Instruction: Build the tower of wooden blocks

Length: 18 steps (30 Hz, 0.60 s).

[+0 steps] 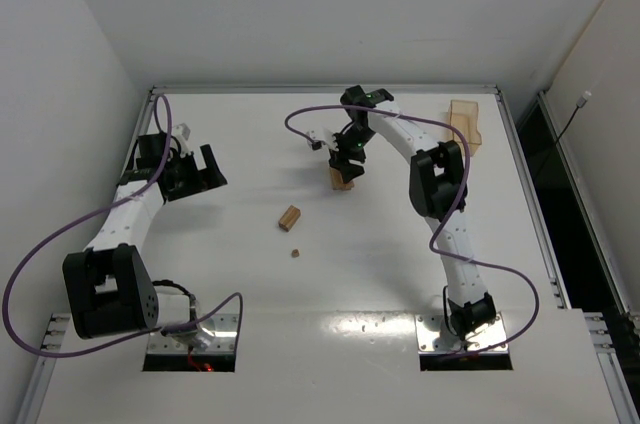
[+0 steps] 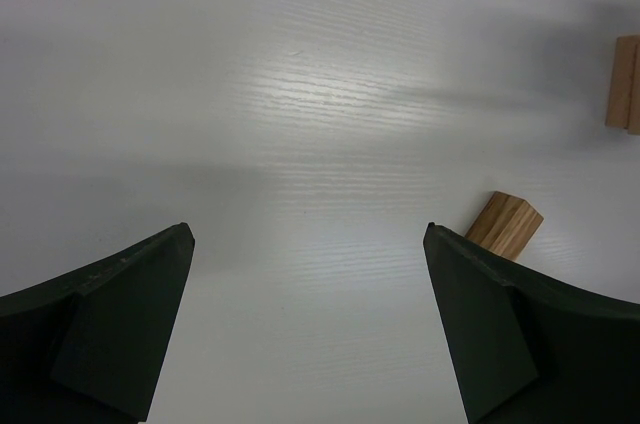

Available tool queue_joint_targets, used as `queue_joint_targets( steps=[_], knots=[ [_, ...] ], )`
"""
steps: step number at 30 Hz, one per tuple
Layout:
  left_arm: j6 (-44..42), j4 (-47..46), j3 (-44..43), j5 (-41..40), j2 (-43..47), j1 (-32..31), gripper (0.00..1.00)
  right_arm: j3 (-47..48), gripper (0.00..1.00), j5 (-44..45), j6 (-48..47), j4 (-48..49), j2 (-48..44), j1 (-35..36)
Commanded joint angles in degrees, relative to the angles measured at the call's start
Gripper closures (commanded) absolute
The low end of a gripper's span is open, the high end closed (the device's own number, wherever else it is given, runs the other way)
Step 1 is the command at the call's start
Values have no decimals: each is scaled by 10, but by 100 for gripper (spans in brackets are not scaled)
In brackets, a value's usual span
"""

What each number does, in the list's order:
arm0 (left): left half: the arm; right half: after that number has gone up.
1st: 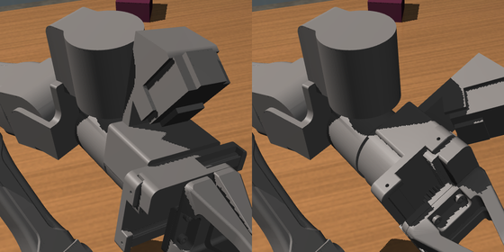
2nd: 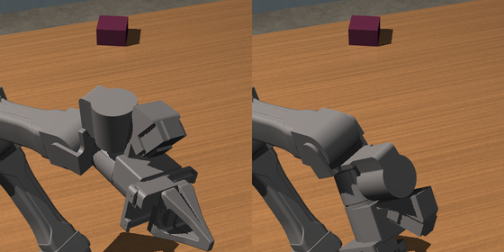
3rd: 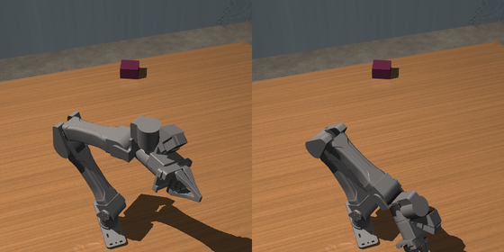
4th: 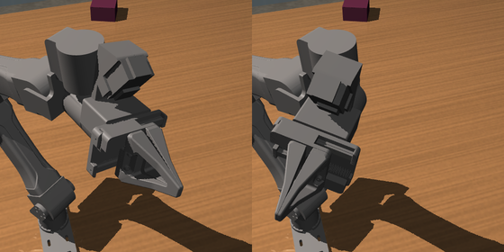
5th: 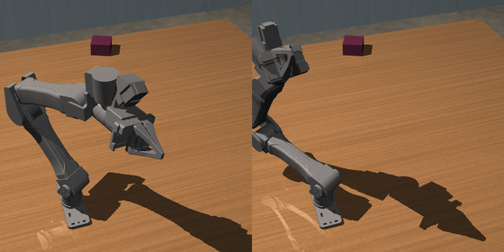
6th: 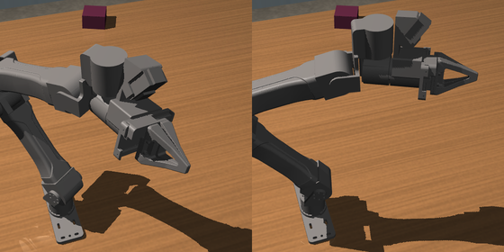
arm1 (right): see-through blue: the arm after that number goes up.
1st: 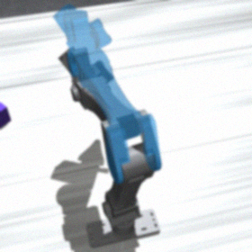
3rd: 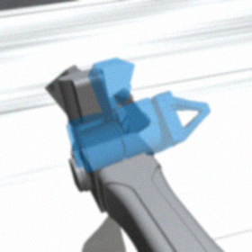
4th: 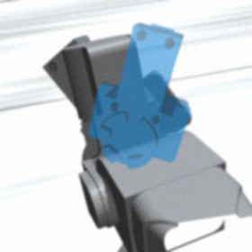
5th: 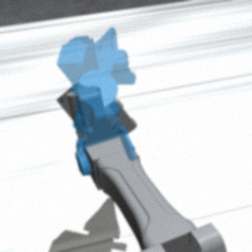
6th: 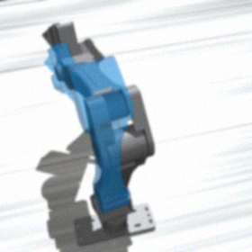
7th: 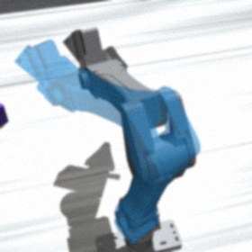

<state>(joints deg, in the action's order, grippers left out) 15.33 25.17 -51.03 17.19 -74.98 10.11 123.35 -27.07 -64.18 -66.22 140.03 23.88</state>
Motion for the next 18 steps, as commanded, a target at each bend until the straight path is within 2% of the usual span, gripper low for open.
queue_joint_targets(
  steps=[1,7,14,18],
  knots=[
    [2,-13,-15,9,-3,5,0,16,99,-16,4,12,-4,5],
    [2,-13,-15,9,-3,5,0,16,88,-11,4,12,-4,10],
    [2,-13,-15,9,-3,5,0,16,84,-17,4,12,-4,10],
    [2,-13,-15,9,-3,5,0,16,69,-11,10,18,-4,10]
  ],
)
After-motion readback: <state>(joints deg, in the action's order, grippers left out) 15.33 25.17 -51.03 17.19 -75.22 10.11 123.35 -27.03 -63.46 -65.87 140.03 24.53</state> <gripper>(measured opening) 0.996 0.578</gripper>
